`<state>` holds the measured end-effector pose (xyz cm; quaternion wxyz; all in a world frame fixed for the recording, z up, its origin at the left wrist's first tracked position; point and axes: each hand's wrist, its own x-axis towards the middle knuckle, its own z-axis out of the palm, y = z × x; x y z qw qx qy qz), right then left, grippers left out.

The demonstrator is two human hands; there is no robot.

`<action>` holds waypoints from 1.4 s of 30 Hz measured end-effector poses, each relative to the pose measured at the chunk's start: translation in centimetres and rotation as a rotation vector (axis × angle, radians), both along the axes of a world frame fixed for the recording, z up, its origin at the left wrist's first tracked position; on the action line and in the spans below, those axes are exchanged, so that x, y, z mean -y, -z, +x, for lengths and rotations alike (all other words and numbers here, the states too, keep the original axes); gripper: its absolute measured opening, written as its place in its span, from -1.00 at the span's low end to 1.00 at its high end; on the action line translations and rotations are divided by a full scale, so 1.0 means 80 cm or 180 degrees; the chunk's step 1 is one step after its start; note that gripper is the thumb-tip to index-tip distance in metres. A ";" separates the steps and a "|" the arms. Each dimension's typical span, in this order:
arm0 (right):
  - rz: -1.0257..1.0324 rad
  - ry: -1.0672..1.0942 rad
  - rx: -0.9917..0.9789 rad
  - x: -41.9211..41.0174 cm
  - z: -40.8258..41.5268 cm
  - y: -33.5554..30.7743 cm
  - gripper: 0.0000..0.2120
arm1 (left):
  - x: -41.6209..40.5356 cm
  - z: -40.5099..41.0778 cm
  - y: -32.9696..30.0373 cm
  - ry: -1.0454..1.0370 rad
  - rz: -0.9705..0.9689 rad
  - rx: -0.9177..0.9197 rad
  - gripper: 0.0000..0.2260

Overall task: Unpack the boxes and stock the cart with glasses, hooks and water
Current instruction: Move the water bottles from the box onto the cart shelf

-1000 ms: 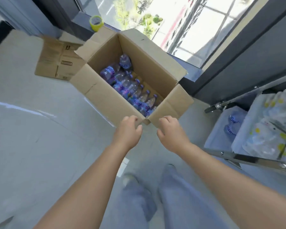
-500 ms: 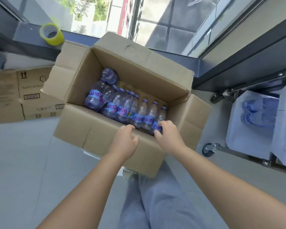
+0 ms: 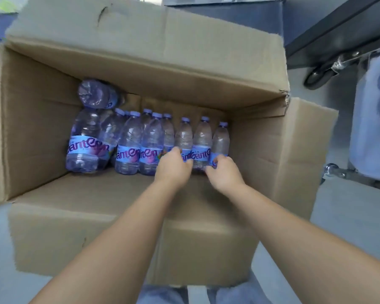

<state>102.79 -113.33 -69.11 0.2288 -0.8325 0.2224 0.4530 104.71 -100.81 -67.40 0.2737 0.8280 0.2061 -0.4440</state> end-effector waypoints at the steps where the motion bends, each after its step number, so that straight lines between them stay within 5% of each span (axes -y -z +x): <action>1: -0.0056 0.0021 0.0028 0.000 0.007 0.024 -0.70 | 0.002 0.007 0.023 0.0126 0.0041 0.0001 -0.66; 11: -0.0370 0.0344 0.0375 -0.018 0.058 0.229 -0.47 | 0.029 0.055 0.240 0.0570 0.0082 0.0121 -0.61; 21: -0.0485 0.0381 0.0583 -0.017 0.067 0.276 -0.33 | 0.031 0.062 0.301 0.0324 0.0279 0.0114 -0.31; 24: -0.0534 0.0383 0.0525 -0.017 0.066 0.267 -0.18 | 0.024 0.073 0.287 0.0261 0.0373 0.0037 -0.88; 29: -0.0484 0.0613 0.0589 -0.014 0.041 0.238 -0.24 | 0.017 0.037 0.255 -0.0092 0.0090 0.0449 -0.45; 34: -0.0125 0.0996 0.0597 -0.015 0.009 0.196 -0.40 | 0.003 0.016 0.209 -0.0043 -0.0361 0.0339 -0.47; 42: -0.0247 0.0601 0.1227 -0.033 -0.016 0.041 -0.38 | -0.014 -0.015 0.061 -0.0146 -0.0225 0.0844 -0.52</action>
